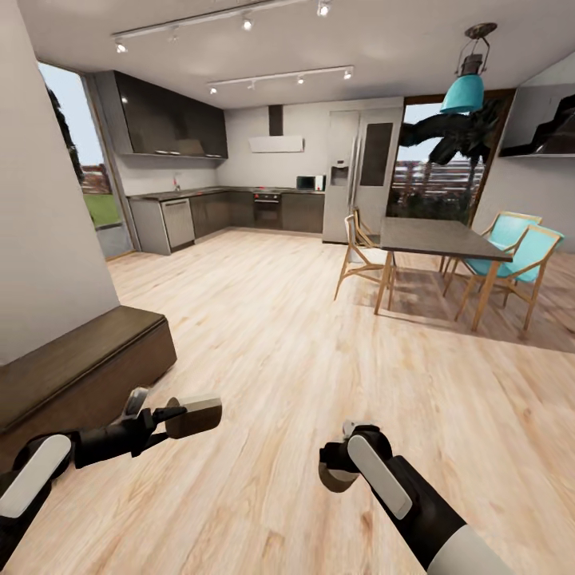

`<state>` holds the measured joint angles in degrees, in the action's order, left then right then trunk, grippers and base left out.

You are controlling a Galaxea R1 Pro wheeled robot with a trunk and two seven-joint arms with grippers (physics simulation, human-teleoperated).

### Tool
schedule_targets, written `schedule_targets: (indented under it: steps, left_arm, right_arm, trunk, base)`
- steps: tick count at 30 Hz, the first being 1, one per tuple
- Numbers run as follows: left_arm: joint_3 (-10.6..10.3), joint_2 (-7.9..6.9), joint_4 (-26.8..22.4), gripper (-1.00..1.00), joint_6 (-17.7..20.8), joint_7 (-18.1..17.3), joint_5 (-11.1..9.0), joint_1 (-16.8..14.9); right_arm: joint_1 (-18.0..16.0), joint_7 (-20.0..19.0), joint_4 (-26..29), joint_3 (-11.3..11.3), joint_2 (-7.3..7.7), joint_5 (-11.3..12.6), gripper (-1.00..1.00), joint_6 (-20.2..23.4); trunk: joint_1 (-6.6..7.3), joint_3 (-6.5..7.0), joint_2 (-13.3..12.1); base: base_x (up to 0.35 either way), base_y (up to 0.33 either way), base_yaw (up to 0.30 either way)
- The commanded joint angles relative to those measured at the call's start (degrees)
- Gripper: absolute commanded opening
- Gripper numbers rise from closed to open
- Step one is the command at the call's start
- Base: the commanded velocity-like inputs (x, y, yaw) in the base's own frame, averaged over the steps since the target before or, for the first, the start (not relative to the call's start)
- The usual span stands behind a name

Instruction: Place each of the two pumpkins and all three candles from the living room inside a cabinet in the living room (use any cabinet), then make sure every cabinet is closed, and position the cauldron so it is next to a table in the living room.

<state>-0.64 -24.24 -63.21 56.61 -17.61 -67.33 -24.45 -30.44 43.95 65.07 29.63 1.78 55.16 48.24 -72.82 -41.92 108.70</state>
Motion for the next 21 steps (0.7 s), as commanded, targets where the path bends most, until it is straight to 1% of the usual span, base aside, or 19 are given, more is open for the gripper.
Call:
schedule_targets:
  steps: [1,3,6,21]
  left_arm:
    - [-0.06,-0.02,0.02,-1.00,0.16,-0.43,-0.26,-0.07]
    - [-0.06,-0.02,0.02,-1.00,0.16,-0.44,-0.30,-0.07]
    - [-0.06,-0.03,0.02,-1.00,0.16,-0.45,-0.34,-0.05]
    - [-0.18,0.10,0.02,-1.00,0.16,-0.44,-0.26,-0.05]
  right_arm:
    - [-0.06,0.70,0.09,0.16,0.07,0.74,-1.00,-0.16]
    - [-0.06,0.70,0.07,0.14,0.07,0.74,-1.00,-0.16]
    - [-0.06,0.70,0.06,0.16,0.07,0.74,-1.00,-0.16]
    - [-0.06,0.70,0.18,0.16,0.07,0.74,-1.00,-0.16]
  trunk:
    - [0.04,-0.06,0.04]
    - [0.04,-0.09,0.04]
    - [0.04,-0.15,0.04]
    - [0.04,-0.47,0.04]
  base:
    - [-0.332,0.002,0.274]
    - [-0.330,0.040,0.274]
    - [-0.299,0.159,0.274]
    - [-0.259,0.233,0.274]
